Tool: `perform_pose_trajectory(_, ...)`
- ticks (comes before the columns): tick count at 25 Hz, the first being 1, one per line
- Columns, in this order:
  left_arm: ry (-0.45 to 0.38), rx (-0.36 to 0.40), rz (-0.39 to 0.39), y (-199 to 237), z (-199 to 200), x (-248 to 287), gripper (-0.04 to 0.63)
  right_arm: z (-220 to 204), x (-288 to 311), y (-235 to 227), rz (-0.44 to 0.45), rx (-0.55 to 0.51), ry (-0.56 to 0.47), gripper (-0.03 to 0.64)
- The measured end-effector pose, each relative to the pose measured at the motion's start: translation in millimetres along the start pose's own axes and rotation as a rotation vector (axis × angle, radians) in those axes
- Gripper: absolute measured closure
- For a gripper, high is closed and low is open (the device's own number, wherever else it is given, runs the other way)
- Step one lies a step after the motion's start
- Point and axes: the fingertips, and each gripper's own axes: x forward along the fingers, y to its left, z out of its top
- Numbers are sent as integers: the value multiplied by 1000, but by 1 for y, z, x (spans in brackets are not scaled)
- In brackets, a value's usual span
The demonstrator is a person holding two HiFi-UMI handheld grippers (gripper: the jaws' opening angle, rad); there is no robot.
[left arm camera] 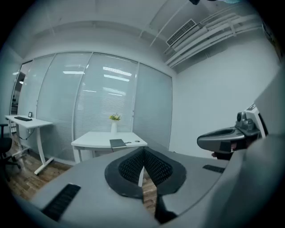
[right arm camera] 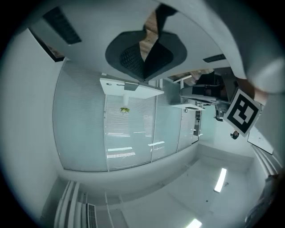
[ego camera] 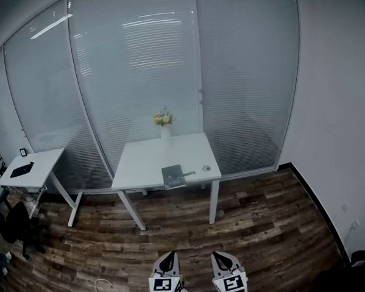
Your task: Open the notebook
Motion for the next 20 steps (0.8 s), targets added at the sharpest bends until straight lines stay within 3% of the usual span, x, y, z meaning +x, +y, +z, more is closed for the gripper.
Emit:
perform_pose_trajectory(10,-13,8,3,4,3,6,568,1,8,-9,-1,6,18,604)
perform_pose_trajectory(12,-5,18,-10,2,4,10,474,0,9,-10,2,5,27,597)
perform_pose_trajectory(14,2,46,-15,2,8,18,422,-1,15,-13,13,-6,45,453)
perform_pose_trajectory(20,57,193,-12,10,9,54,401,-5,49,-30,14,-17,77,453)
